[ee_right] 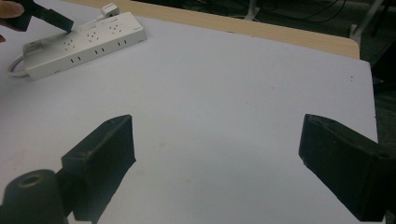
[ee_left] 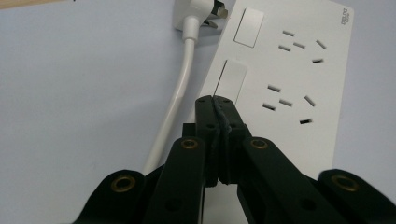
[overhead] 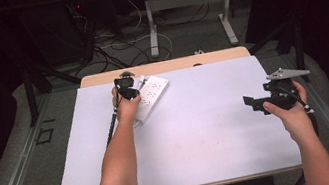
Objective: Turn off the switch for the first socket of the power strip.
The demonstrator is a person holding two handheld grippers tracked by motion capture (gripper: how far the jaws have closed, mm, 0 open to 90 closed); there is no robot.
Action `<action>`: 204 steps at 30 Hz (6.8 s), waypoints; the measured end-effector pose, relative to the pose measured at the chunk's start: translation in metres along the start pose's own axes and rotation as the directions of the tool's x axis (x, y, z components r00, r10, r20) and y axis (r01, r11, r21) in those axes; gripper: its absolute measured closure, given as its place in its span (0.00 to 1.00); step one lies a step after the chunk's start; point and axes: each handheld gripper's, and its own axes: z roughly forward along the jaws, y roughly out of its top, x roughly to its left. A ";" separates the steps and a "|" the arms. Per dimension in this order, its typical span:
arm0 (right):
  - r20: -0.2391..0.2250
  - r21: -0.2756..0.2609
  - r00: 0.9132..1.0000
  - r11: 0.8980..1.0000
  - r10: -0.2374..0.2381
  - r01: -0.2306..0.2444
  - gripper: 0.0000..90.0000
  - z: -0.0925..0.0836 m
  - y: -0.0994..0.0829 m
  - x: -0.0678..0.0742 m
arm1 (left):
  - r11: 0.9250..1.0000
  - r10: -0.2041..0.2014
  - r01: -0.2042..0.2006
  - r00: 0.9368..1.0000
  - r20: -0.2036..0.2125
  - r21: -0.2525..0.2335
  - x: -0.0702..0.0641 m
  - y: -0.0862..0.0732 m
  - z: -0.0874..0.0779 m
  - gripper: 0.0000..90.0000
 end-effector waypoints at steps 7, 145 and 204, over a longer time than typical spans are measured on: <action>0.001 -0.006 1.000 1.000 -0.001 0.001 0.11 0.002 0.000 0.001 | 1.000 0.004 -0.004 1.000 -0.001 -0.001 0.000 0.000 0.000 1.00; -0.003 -0.014 1.000 1.000 -0.017 0.017 0.11 -0.005 0.001 0.003 | 0.953 0.271 -0.224 0.930 0.248 -0.203 -0.049 -0.056 -0.130 0.35; -0.005 -0.003 1.000 1.000 -0.004 0.004 0.11 -0.002 -0.002 0.002 | 0.945 -0.031 0.088 0.983 0.180 -0.315 0.080 -0.151 -0.170 0.01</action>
